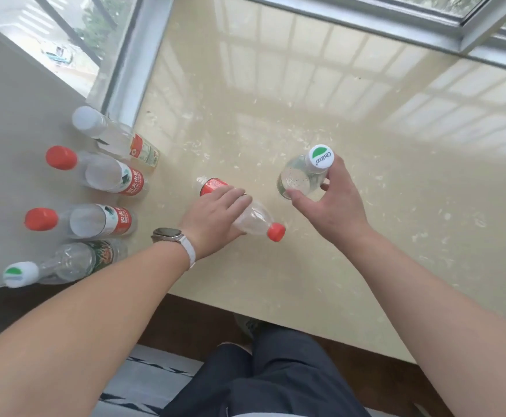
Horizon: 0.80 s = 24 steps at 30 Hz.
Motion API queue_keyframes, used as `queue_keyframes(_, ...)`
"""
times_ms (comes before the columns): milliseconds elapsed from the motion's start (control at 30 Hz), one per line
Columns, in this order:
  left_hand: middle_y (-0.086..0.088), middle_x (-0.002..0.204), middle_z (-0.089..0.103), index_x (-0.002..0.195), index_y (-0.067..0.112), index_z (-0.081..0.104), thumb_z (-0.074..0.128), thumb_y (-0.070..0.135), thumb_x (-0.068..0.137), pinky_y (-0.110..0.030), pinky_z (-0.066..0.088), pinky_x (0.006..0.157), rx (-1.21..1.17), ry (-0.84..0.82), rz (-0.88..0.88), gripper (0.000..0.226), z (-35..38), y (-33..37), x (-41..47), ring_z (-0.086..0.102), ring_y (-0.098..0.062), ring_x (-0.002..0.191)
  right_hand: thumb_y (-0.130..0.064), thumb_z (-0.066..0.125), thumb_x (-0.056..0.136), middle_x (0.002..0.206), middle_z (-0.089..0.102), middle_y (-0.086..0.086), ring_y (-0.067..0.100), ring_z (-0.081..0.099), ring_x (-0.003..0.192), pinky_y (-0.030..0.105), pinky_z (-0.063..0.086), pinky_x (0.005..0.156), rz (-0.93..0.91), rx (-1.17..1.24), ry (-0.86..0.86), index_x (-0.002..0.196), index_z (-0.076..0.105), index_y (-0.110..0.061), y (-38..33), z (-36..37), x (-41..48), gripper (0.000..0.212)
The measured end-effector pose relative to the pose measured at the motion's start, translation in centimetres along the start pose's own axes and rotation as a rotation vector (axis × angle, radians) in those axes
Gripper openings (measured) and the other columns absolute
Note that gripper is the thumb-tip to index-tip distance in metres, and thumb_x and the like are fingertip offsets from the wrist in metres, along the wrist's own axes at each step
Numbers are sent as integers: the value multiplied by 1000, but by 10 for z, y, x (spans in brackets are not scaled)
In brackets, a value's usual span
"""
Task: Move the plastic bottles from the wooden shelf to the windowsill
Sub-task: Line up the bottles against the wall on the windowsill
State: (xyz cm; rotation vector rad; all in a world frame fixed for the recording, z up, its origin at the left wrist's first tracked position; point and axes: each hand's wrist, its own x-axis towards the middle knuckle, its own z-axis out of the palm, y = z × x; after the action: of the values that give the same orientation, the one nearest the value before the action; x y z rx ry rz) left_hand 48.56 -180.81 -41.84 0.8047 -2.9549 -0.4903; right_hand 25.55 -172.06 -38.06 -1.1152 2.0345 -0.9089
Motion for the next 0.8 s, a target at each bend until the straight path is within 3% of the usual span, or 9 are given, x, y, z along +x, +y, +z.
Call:
queue_keyframes(100,-16,128,64,127,2,61,91,31,70,-48,55,88,-174,91,-311,70,-22,-17,-15,61,-37,114,-47,74,76,117,48,-36,-11,47,109,12,39,86,-41,2,-1,126,38,-45,-19,1,18,62)
queue_keyframes(233,-3,134,57,138,15,50,83,44,77,-31,40,100,-380,151,-664,75,-42,-34,-35,48,-20,124,-46,74,76,116,48,-35,-14,47,106,17,41,88,-90,-15,-65,126,38,-44,-46,15,39,61)
queue_keyframes(367,1,129,55,132,19,48,82,47,73,-43,47,101,-570,267,-920,74,-51,-43,-51,55,-20,119,-44,73,77,113,45,-45,-11,48,109,20,42,89,-126,-19,-157,122,36,-53,-67,45,52,59)
queue_keyframes(500,9,133,55,136,32,44,77,51,71,-42,48,103,-695,388,-1031,76,-51,-48,-64,54,-13,123,-44,73,76,112,42,-49,-14,47,108,19,40,88,-158,-38,-256,124,37,-50,-78,80,61,61)
queue_keyframes(667,12,137,57,140,39,45,78,42,74,-42,48,104,-815,501,-1096,74,-45,-49,-70,54,-11,127,-42,75,75,123,48,-26,-4,48,115,22,41,93,-200,-44,-343,132,39,-42,-88,121,73,68)
queue_keyframes(800,26,125,61,132,46,49,81,44,72,-36,51,100,-855,570,-1187,68,-40,-45,-66,59,0,117,-42,75,75,127,48,-23,-2,48,116,28,45,96,-230,-76,-409,135,40,-38,-96,143,84,70)
